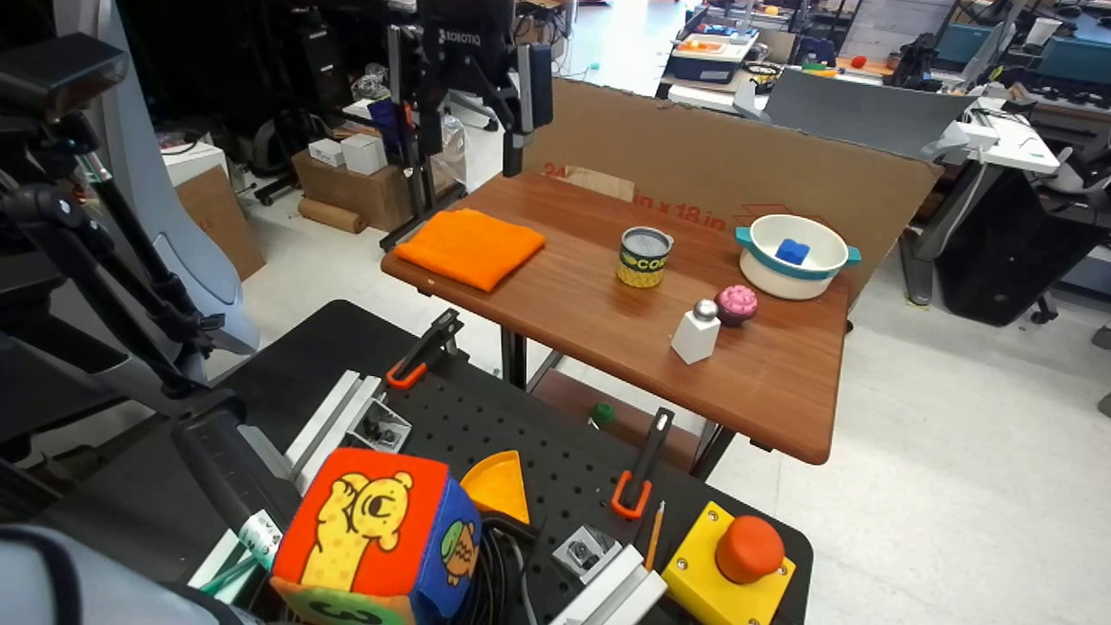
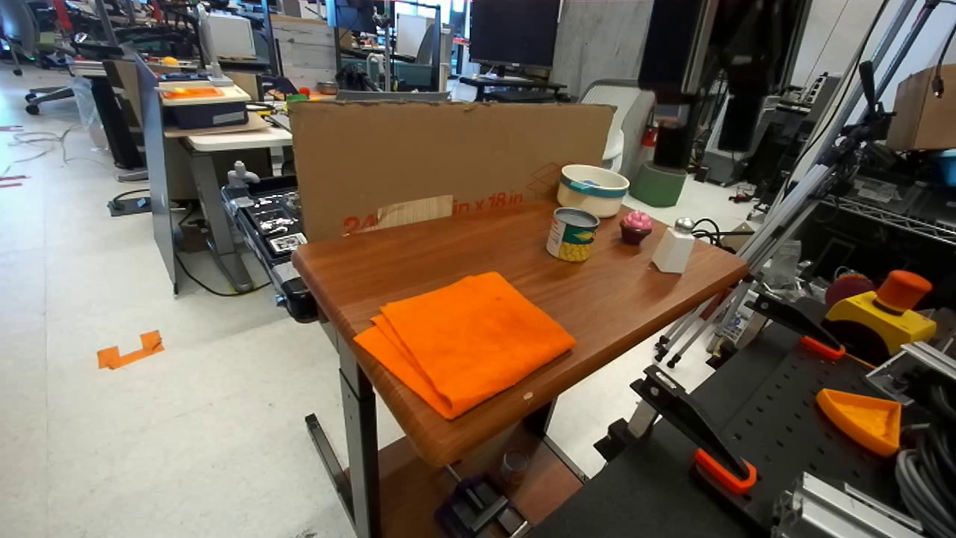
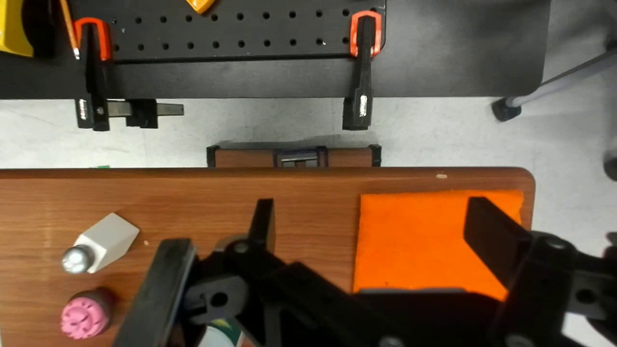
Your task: Move the orange towel backwards
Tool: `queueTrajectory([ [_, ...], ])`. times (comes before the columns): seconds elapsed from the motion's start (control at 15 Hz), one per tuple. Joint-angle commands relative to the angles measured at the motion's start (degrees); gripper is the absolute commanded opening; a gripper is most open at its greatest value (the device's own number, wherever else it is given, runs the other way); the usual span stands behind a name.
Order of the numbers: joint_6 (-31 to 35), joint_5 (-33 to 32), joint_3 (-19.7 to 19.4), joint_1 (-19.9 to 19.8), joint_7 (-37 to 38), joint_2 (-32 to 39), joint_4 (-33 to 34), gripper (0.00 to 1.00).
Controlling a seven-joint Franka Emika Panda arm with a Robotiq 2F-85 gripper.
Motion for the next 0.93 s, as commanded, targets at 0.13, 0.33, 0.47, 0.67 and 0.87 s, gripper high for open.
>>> queueTrajectory([
  [0.13,5.6,7.8,-4.8,1.8,-20.1,6.4,-1.3,1.0],
  [0.33,8.7,7.7,-4.7,1.8,-20.0,11.6,0.6,1.0],
  [0.47,12.5,7.3,-4.3,2.1,-18.2,15.2,1.8,1.0],
  [0.67,18.9,8.0,-3.5,3.1,-15.9,21.1,4.5,1.0],
  [0.87,25.1,8.9,-2.6,3.8,-14.0,27.3,8.3,1.0],
])
